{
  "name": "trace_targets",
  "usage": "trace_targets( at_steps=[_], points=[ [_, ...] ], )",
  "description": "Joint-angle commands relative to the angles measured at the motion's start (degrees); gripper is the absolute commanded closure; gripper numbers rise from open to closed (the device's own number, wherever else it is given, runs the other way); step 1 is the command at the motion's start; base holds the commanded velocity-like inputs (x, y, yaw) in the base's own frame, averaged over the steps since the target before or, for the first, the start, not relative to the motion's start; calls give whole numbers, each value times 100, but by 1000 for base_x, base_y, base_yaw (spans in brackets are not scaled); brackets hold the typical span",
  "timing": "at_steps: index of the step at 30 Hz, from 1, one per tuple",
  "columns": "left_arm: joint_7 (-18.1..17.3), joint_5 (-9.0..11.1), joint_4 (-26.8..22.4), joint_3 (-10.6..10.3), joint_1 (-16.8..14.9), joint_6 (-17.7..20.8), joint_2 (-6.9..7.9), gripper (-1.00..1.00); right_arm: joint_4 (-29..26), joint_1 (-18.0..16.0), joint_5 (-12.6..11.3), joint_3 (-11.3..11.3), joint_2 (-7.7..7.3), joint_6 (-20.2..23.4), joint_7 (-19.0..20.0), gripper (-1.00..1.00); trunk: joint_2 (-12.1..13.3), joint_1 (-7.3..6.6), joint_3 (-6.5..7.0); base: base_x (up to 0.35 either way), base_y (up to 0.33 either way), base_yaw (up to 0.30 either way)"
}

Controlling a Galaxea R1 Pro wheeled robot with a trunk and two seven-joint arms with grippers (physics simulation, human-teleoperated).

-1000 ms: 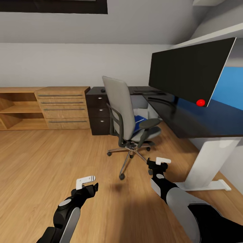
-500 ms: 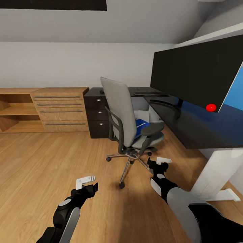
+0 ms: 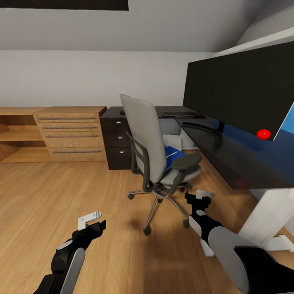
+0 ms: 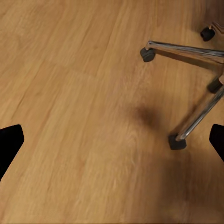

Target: In the bedroom, organize the workspace by keeping the computer under the desk, ensuring the monitor is on the desk, placing the keyboard on the desk next to the monitor, placing the mouse on the desk next to the keyboard, moving the folder from the swivel chair onto the desk next to the mouse, stacking the notebook on top of the folder with the pen on top of the notebook, and positioning the swivel chair next to the desk.

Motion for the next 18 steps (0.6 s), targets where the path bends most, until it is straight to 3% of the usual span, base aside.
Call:
trace_targets(
  at_steps=[1,8,18],
  points=[
    [49,59,-7,26,-4,16,-1,-100,4,-4,-17,-10,-19,-26,-7,-100,-2,1,-5,133,0,0],
    [59,56,-7,228,-1,18,-1,-100,-27,-4,-14,-20,-48,-157,-18,-100,-2,1,-5,34,0,0],
    [51,56,-7,255,-2,16,-1,-100,-26,-4,-12,-17,-46,-750,-35,-100,-2,1,-5,36,0,0]
  ],
)
